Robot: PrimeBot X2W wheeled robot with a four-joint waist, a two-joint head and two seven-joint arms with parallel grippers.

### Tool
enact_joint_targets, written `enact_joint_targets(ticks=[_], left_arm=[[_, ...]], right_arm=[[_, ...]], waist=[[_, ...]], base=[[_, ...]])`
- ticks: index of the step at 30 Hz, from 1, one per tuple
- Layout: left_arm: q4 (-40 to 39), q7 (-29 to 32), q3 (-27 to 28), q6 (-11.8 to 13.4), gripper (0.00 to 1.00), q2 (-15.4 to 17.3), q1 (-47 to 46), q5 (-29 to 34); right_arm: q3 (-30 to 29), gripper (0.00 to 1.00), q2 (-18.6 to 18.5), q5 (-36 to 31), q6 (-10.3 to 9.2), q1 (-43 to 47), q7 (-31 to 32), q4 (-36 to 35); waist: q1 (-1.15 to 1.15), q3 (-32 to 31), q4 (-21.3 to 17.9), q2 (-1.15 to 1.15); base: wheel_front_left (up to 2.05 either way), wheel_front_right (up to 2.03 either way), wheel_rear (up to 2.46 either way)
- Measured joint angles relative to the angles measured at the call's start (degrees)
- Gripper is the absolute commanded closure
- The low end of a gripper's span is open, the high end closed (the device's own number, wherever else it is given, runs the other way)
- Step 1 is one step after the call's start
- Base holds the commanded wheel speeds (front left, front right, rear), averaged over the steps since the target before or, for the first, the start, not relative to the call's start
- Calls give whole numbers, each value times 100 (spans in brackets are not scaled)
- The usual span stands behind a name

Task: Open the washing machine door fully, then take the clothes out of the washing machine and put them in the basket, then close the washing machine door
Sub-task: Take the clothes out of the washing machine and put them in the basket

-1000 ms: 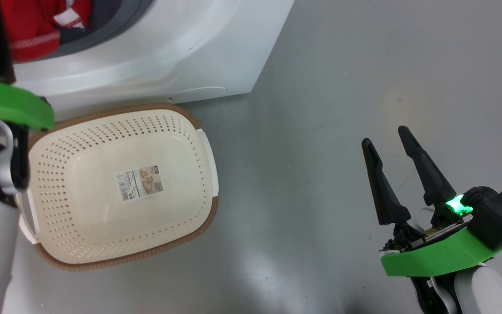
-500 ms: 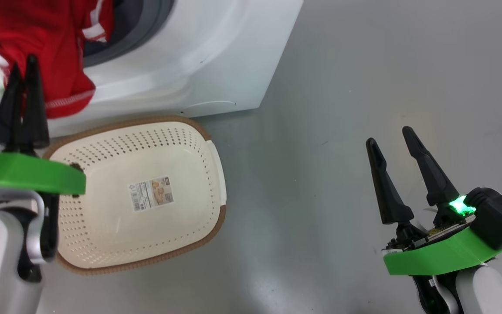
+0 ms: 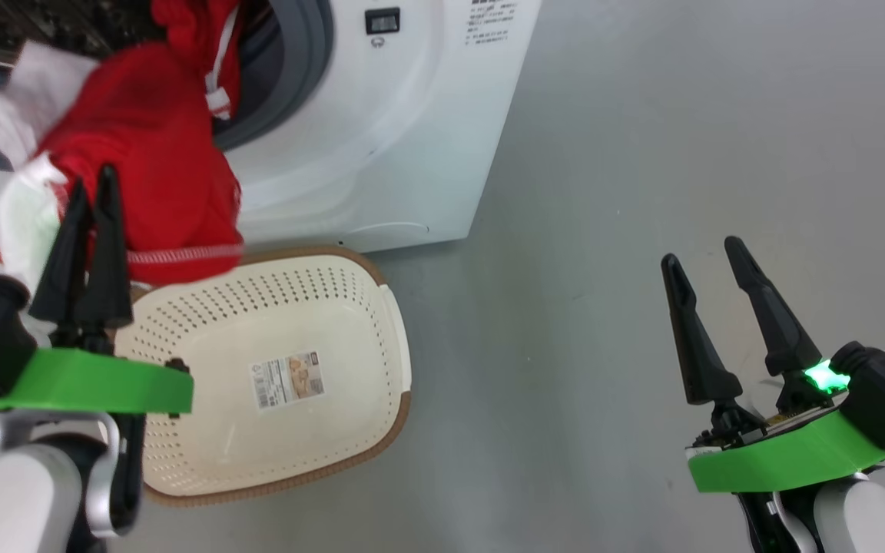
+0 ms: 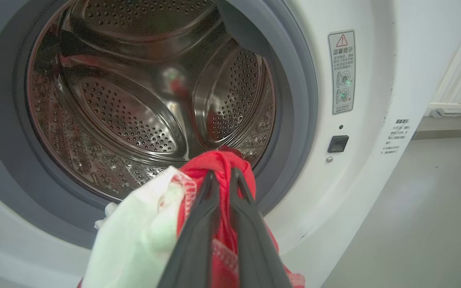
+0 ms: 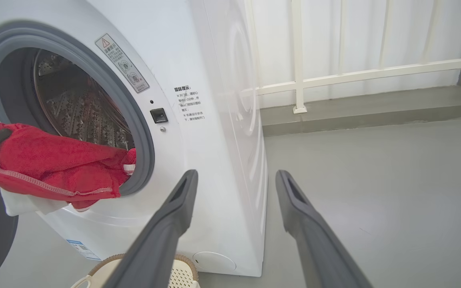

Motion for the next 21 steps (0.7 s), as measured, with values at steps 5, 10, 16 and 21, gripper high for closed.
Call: enact_joint_targets(ticks=[5, 10, 16, 21], left_arm=[[-360, -16, -57, 94, 100, -30, 289, 11], [-802, 85, -75, 220, 100, -4, 513, 41], [-1266, 227, -70, 398, 100, 27, 810, 125], [-1295, 237, -155, 443, 100, 0, 994, 115]], right_arm=[[-22, 0, 0, 5, -1, 164, 0, 12], [-104, 0, 0, 16, -1, 241, 0, -2], [-125, 0, 1, 59, 0, 374, 1, -5], [-125, 0, 1, 60, -1, 374, 1, -16]], waist=[[0, -254, 25, 0], [0, -489, 55, 0], [0, -691, 94, 0], [0, -670, 99, 0]], base=[[0, 0, 0], [0, 0, 0], [0, 0, 0], [0, 0, 0]])
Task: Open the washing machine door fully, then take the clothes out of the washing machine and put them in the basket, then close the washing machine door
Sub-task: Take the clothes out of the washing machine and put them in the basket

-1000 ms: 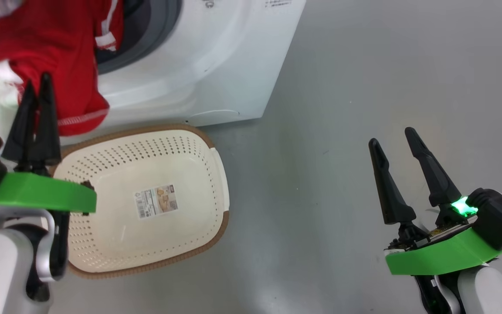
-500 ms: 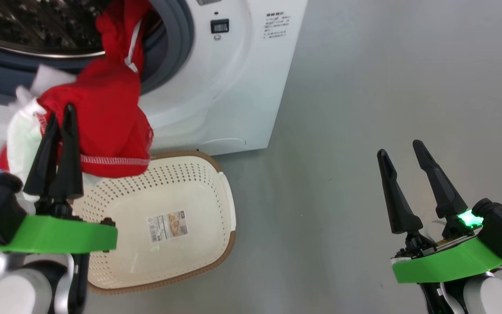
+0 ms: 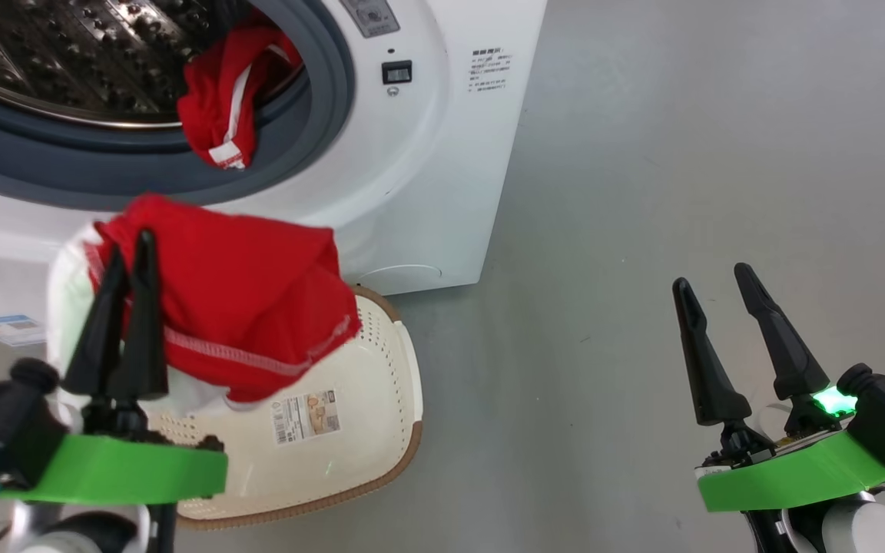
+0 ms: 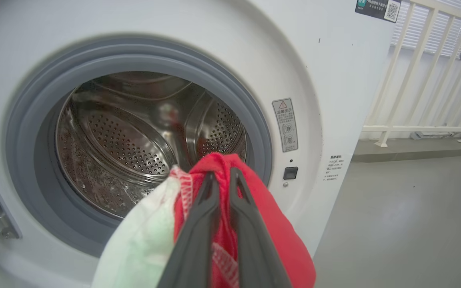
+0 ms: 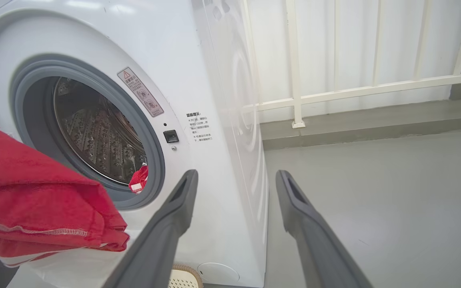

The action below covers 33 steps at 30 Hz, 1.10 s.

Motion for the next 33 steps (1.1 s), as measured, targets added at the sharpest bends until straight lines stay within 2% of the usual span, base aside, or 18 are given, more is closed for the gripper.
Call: enact_joint_targets(ticks=[6, 19, 33], left_arm=[[537, -45, -226, -11, 100, -175, 142, -58], [2212, -261, -441, -216, 100, -468, 125, -287], [4512, -522, -448, -786, 100, -723, -653, -659]], right_arm=[[4, 0, 0, 0, 0, -1, 0, -2], [31, 0, 1, 4, 0, -8, -1, 21], [174, 0, 1, 101, 0, -41, -103, 97]], waist=[[0, 40, -45, 0], [0, 149, -199, 0], [0, 499, -377, 0]], base=[[0, 0, 0], [0, 0, 0], [0, 0, 0]])
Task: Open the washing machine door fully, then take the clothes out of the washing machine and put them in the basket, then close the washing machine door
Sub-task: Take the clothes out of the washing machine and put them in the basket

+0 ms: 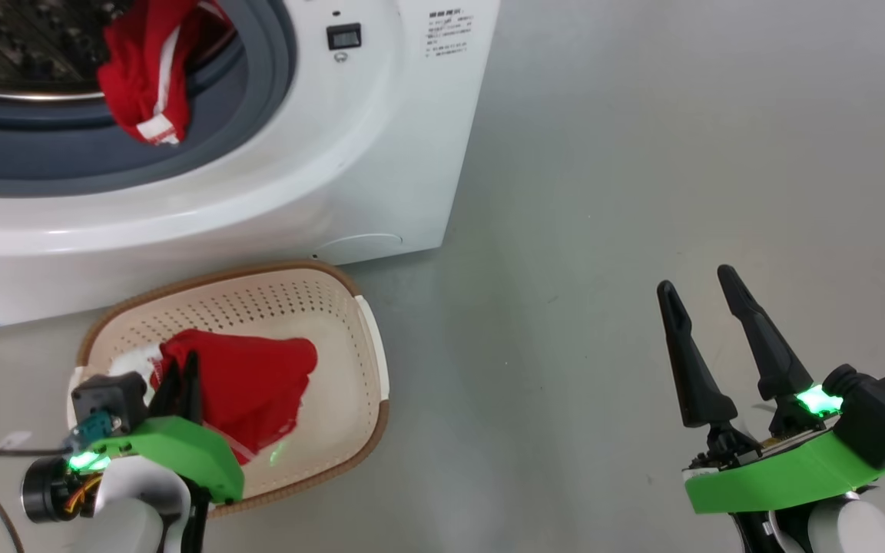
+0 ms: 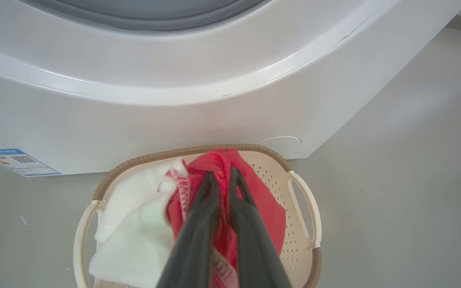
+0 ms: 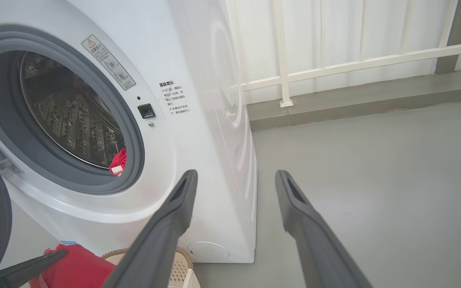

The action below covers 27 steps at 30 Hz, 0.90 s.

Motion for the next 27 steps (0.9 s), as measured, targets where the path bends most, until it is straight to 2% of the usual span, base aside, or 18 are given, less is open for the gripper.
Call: enact_joint_targets(ticks=[13, 21, 27], left_arm=[[2090, -93, 9, -510, 100, -318, -982, -302], [3181, -34, -22, -804, 100, -321, -1584, -349], [3796, 2, -90, -936, 100, -358, -1940, -350]], right_arm=[[80, 0, 0, 51, 0, -105, -26, 43], [160, 0, 0, 96, 1, -170, -52, 49], [180, 0, 0, 99, 1, -321, -56, 62]], waist=[[0, 373, -149, 0], [0, 672, -242, 0], [0, 878, -320, 0]], base=[[0, 0, 0], [0, 0, 0], [0, 0, 0]])
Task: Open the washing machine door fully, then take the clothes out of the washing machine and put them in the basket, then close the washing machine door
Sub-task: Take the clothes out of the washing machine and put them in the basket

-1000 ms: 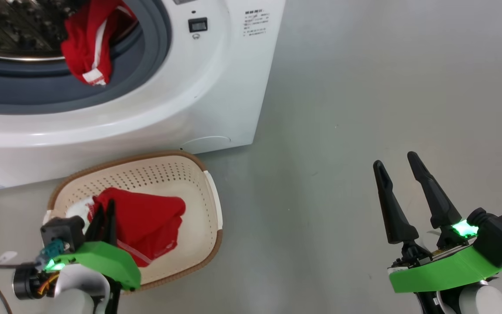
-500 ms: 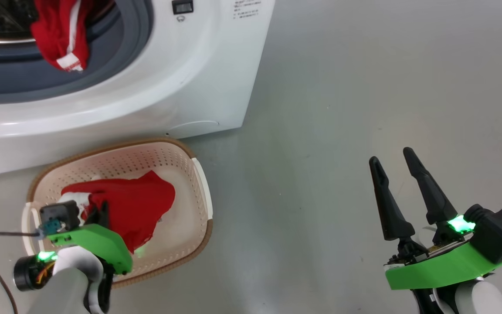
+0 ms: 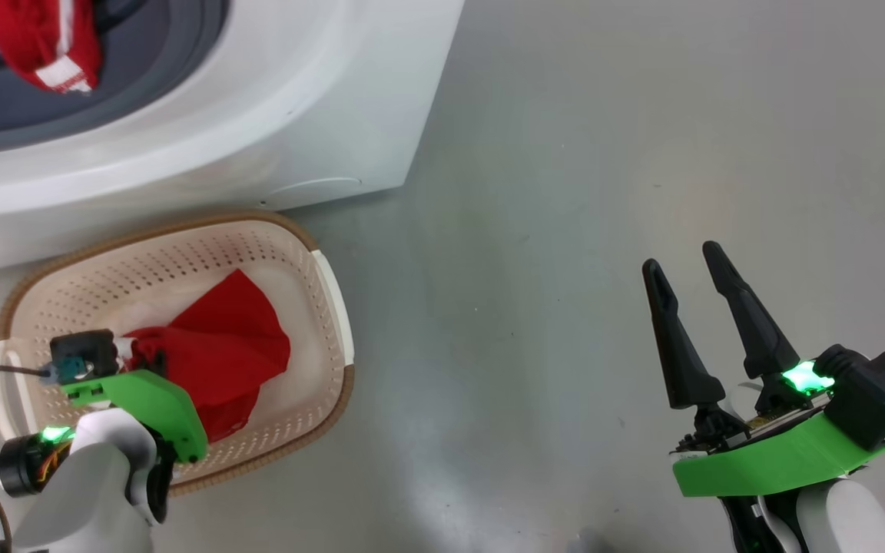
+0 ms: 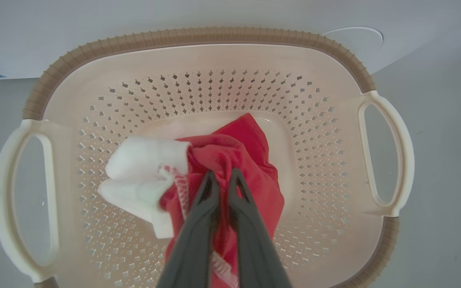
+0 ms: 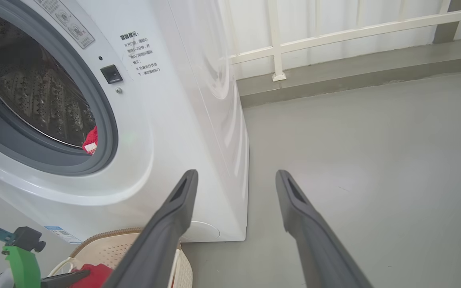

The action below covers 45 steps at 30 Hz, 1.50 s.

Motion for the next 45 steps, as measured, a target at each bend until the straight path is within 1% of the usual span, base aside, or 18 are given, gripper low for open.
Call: enact_joint_targets(ticks=[2, 4, 10, 13, 15, 22, 23, 24, 25, 26, 33, 36, 38, 45], left_arm=[[154, -1, -27, -12, 100, -19, -95, 0], [283, -2, -42, -100, 100, -31, -193, 0], [630, 7, -73, -144, 100, -99, -450, 0], [710, 5, -78, -146, 100, -98, -496, -8], [754, 5, -66, -205, 100, -102, -497, -53], [868, -57, -68, -204, 100, -99, -495, -93], [877, -98, -71, -193, 93, -100, -495, -93], [891, -137, -70, -193, 51, -98, -495, -96], [895, -146, -70, -193, 4, -99, -496, -99], [901, -146, -74, -192, 0, -99, -496, -99], [942, -134, -146, -197, 0, -105, -515, -98], [951, -123, -202, -256, 0, -127, -566, -98], [944, -203, -226, -303, 0, -133, -586, -98], [860, -498, -268, -305, 0, -156, -586, -97]], right_arm=[[7, 0, 0, 0, -1, -7, -1, 2], [15, 0, 0, 2, -1, -8, -3, 2], [73, 0, 1, 48, -1, -98, -46, 44], [119, 0, 1, 49, 0, -152, -70, 54], [142, 0, 1, 49, -1, -152, -73, 74], [180, 0, 0, 58, 0, -264, -97, 125], [180, 0, 0, 58, 0, -264, -98, 135], [179, 0, 0, 62, -1, -264, -103, 145], [179, 0, 0, 73, 0, -264, -109, 153], [179, 0, 0, 83, -1, -264, -129, 160], [179, 0, 0, 98, 0, -264, -145, 214], [177, 0, 0, 99, -1, -264, -145, 242], [169, 0, 0, 99, 0, -263, -153, 257], [156, 0, 0, 99, -1, -258, -153, 305]], waist=[[0, 58, -28, 0], [0, 118, -53, 0], [0, 311, -107, 0], [0, 388, -128, 0], [0, 421, -142, 0], [0, 451, -191, 0], [0, 451, -192, 0], [0, 447, -194, 0], [0, 444, -194, 0], [0, 440, -193, 0], [0, 360, -166, 0], [1, 302, -146, 0], [0, 259, -124, 0], [0, 82, -23, 0]], base=[[0, 0, 0], [0, 0, 0], [0, 0, 0], [0, 0, 0], [0, 0, 0], [0, 0, 0], [0, 0, 0], [0, 0, 0], [0, 0, 0], [0, 0, 0], [0, 0, 0], [0, 0, 0], [0, 0, 0], [0, 0, 0]])
